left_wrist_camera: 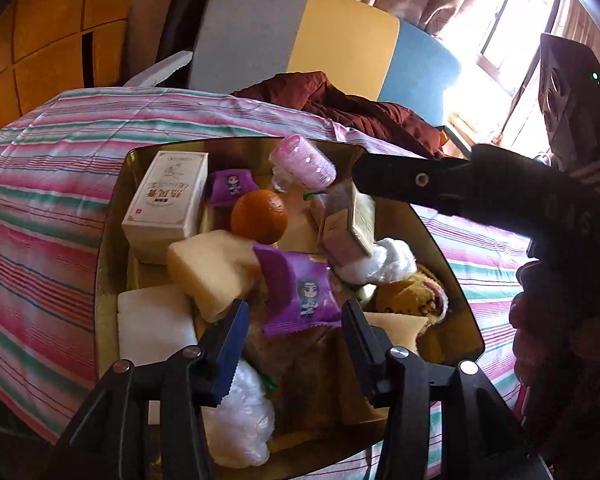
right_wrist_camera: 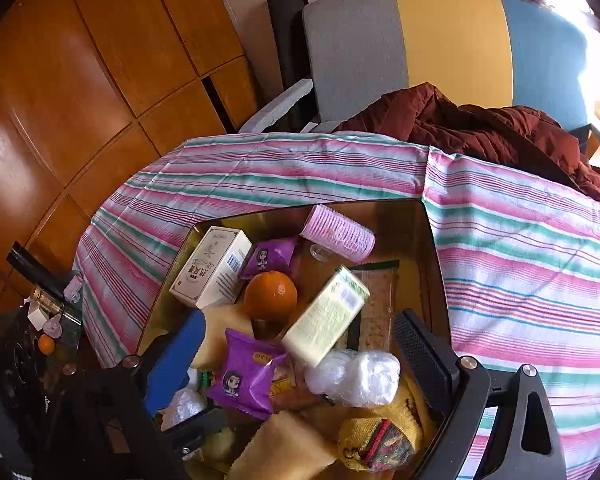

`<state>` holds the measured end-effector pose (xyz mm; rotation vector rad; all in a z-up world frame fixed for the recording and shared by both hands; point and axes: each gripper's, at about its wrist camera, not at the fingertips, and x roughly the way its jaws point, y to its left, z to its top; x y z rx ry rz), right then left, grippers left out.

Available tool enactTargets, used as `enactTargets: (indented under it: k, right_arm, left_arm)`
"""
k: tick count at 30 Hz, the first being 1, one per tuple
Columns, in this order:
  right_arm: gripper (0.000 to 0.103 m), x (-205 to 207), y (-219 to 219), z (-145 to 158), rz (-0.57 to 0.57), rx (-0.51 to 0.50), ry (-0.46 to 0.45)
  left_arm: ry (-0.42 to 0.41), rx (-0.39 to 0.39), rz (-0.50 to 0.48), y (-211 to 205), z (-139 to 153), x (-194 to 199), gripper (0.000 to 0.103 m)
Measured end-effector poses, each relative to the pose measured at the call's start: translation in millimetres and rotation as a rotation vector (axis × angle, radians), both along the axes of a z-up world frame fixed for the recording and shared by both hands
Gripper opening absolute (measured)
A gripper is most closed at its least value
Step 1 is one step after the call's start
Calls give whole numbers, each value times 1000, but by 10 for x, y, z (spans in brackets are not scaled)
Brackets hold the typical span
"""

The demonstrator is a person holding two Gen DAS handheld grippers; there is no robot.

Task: Organize objects
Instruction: 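Lower the purple packet into the tray with the left tool while the right tool places the green box, then open both tools and withdraw them from the tray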

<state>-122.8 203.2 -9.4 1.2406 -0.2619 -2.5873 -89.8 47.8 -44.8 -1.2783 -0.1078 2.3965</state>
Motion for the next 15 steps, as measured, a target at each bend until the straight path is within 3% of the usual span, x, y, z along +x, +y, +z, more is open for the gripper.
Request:
enactTargets:
  k: [10,15]
  right_arm:
    - [96,205,86,-122,-38,6,-25]
    - [102,347,149,-75,-71,6,-2]
  left_arm:
    - [7,-49,17,-53,-75,77,47]
    - [71,-85,22,-18,25,144,48]
